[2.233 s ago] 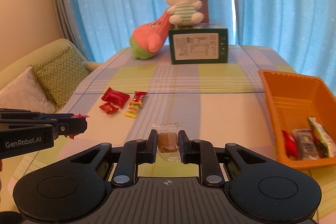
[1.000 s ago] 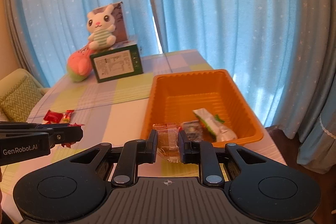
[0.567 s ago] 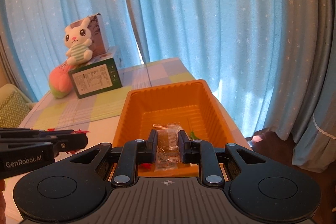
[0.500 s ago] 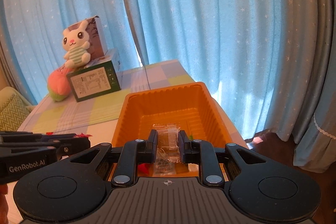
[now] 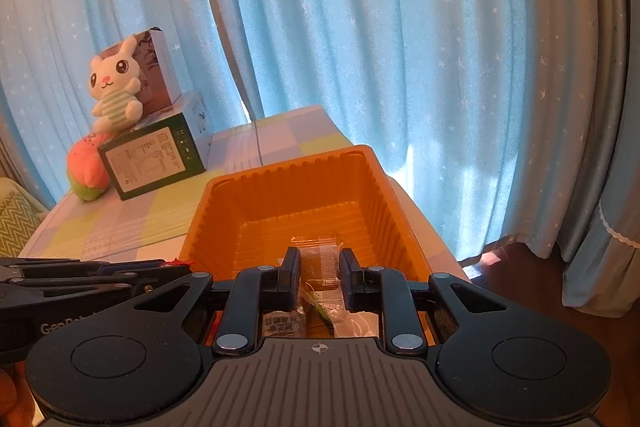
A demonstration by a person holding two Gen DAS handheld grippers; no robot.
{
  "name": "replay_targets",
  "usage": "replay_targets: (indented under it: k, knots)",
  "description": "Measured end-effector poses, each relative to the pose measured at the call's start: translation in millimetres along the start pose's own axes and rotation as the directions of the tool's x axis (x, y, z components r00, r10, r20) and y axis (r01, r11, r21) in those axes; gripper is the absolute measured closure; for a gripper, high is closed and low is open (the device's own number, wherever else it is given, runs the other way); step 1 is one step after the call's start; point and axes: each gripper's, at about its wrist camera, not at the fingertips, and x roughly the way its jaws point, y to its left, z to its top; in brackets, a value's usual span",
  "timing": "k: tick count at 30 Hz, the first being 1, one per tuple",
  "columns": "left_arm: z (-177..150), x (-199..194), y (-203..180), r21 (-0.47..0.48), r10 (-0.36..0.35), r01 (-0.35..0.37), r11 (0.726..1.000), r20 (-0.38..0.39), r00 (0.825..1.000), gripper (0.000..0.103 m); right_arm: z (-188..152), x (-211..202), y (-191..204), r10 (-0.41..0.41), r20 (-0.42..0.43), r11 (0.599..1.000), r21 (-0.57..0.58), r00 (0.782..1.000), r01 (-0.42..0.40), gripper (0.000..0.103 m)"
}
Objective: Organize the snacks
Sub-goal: 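Open both tools to drop the candies into the tray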
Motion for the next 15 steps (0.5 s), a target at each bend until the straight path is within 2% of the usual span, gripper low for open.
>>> replay_targets:
  k: [3, 15]
  knots:
    - [-1, 7, 6, -0.029, -0.001, 0.001, 1.000, -0.007, 1.000, 0.078, -2, 4, -3, -0.003, -0.008, 1.000, 0.006, 1.000, 0.003, 0.082]
    - [-16, -21, 43, -0.101, 0.064, -0.063, 0.993, 0.007, 0.998, 0.078, -1, 5, 1, 0.037, 0.011, 0.999, 0.011, 0.999, -0.037, 0.082]
